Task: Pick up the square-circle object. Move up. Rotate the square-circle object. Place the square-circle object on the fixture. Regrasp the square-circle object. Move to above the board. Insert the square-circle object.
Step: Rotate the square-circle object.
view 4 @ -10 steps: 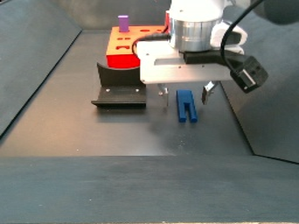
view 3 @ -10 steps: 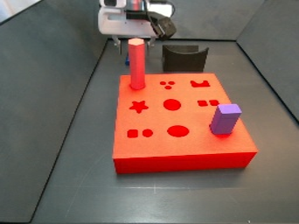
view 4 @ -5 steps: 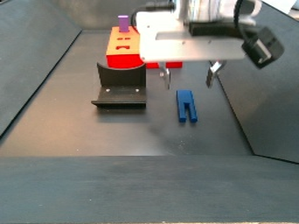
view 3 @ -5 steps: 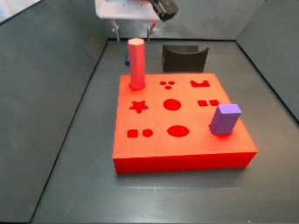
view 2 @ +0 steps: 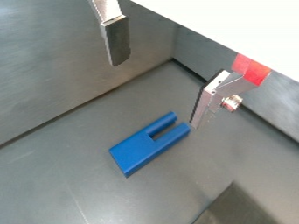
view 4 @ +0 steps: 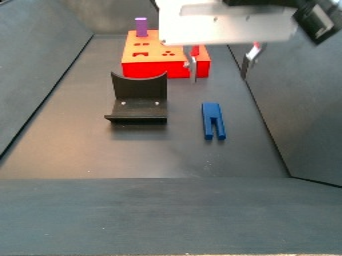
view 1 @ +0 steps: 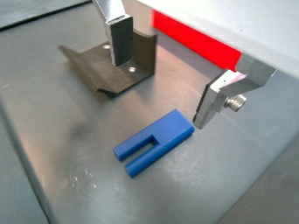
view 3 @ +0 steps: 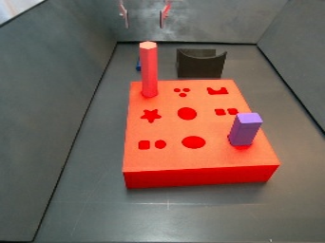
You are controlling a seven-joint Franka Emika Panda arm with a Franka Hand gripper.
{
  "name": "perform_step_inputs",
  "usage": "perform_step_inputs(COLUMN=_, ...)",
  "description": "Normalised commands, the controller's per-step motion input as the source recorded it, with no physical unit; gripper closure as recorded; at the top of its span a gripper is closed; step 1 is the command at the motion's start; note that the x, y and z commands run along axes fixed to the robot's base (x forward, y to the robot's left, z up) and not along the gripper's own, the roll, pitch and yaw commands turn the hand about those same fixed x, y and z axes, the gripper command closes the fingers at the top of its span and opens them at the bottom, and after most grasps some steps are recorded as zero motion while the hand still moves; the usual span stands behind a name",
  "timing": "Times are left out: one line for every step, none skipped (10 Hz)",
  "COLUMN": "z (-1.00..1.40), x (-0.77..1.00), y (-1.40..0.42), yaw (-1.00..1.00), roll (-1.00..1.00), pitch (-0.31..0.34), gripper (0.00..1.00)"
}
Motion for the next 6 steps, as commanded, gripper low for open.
perform_step_inputs(z=-0.27, x=0.01, y=0.01, yaw=1.00, roll=0.00, pitch=0.000, gripper=0.00)
perform_step_inputs(z=-0.24, x=0.04, y=0.01, yaw=1.00, roll=0.00, pitch=-0.001, gripper=0.00)
perform_step_inputs(z=-0.10, x=0.04, y=0.00, yaw=1.00, roll=0.00, pitch=-0.002, gripper=0.00)
perform_step_inputs(z=-0.05, x=0.04, y=0.00, yaw=1.00, roll=0.00, pitch=-0.003, gripper=0.00)
perform_step_inputs(z=-0.04, x=0.03, y=0.00, yaw=1.00, roll=0.00, pitch=-0.003, gripper=0.00)
perform_step_inputs(z=-0.04, x=0.03, y=0.00, yaw=1.00, roll=0.00, pitch=-0.003, gripper=0.00)
